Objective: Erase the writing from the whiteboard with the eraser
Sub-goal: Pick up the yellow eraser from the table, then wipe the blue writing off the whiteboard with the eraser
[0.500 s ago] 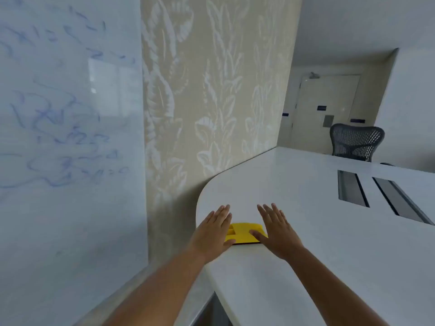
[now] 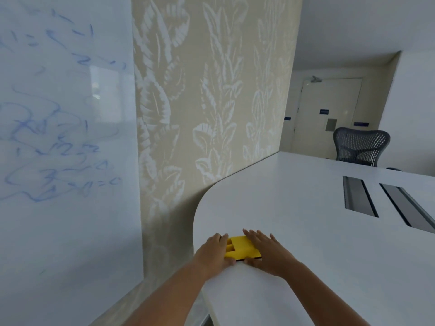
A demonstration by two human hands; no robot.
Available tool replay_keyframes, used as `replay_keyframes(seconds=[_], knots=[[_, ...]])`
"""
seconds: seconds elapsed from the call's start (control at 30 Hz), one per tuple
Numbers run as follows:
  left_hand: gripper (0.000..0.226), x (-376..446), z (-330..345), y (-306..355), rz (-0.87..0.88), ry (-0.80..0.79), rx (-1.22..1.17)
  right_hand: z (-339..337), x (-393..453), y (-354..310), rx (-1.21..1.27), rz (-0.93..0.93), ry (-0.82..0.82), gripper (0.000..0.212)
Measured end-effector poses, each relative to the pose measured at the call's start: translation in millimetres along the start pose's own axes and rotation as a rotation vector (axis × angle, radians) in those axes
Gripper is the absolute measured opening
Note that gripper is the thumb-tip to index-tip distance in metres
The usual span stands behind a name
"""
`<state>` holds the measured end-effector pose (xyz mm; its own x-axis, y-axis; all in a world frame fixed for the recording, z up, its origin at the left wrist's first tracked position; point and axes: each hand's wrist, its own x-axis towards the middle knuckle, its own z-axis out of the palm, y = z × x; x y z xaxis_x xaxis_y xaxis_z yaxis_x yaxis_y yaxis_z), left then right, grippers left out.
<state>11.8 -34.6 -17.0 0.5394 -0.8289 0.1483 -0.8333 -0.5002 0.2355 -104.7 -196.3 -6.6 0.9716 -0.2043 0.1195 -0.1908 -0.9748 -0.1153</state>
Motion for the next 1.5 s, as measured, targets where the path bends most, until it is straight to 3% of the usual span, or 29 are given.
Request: replay_keyframes(seconds=[0.13, 0.4, 0.7, 1.03, 1.3, 1.4, 1.5], knots=[[0.070, -3.9, -8.3, -4.4, 0.024, 0.050, -0.022, -5.5, 11.4, -6.6, -0.032, -0.081, 0.068, 0.077], [0.067, -49.6, -50.2, -44.3, -0.033, 0.332, -0.084, -15.1, 45.8, -80.0, 0.093, -0.174, 0.241, 0.072], [0.068, -182.9, -168.4, -125.2, 0.070, 0.564, 0.506, -33.9, 66.3, -246.1, 0.324, -0.390, 0.432, 0.067], [0.071, -337.7, -285.5, -183.8, -0.151, 0.689, 0.842, -63.1, 56.2, -437.3, 0.446, -0.639, 0.717, 0.065], [0.067, -428.1, -340.8, -234.3, -0.549, 0.832, 1.081, -60.3, 46.6, -515.7, 0.550, -0.579, 0.782, 0.078], [0.066, -443.8, -336.5, -256.1, -0.558, 0.730, 1.230, -54.6, 51.7, -525.3, 0.601, -0.469, 0.765, 0.075], [0.066, -445.2, -333.0, -277.1, -0.530, 0.762, 1.285, -48.7, 57.7, -534.8, 0.668, -0.332, 0.785, 0.077]])
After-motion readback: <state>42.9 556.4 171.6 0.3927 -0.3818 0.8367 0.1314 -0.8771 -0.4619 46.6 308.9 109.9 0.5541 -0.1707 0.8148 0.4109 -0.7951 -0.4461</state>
